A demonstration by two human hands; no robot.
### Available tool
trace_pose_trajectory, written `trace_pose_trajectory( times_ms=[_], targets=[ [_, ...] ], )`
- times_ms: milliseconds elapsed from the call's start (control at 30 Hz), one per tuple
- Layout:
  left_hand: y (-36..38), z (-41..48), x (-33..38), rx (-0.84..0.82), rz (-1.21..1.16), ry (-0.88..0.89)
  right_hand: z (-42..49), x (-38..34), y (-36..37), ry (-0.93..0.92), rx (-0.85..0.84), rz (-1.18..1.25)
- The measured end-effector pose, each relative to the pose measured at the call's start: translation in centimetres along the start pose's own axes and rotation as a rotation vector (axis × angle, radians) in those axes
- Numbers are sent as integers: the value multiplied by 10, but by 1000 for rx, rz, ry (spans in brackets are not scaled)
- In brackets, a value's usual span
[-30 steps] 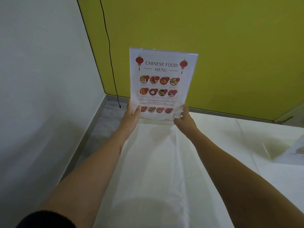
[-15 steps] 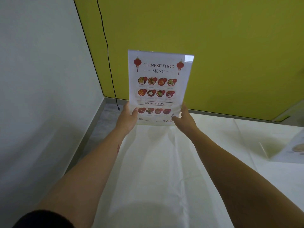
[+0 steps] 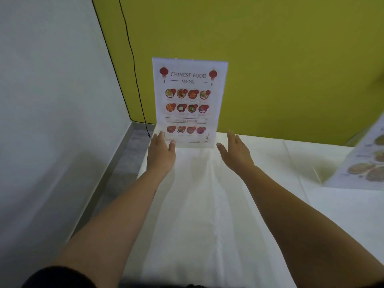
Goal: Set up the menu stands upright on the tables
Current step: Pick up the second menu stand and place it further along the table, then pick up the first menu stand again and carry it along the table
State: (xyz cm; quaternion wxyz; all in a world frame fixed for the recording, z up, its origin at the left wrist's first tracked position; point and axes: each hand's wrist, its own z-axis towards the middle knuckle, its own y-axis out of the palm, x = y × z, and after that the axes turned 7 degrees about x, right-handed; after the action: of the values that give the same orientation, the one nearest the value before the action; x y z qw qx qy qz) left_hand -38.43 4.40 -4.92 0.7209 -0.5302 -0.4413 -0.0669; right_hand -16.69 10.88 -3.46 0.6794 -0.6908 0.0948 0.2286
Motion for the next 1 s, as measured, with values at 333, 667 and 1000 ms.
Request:
trace_pose_trajectory(
  times_ms=[333,667,1000],
  targets=[
    [61,-102,79,-235,255,223,-82,109,-59,-9,33,-171],
    [133,-224,178,-392,331,399,-175,237,-130,164,95,-182],
    [190,-305,233,-456,334,426,-233,331,-163,257,115,-180]
  ],
)
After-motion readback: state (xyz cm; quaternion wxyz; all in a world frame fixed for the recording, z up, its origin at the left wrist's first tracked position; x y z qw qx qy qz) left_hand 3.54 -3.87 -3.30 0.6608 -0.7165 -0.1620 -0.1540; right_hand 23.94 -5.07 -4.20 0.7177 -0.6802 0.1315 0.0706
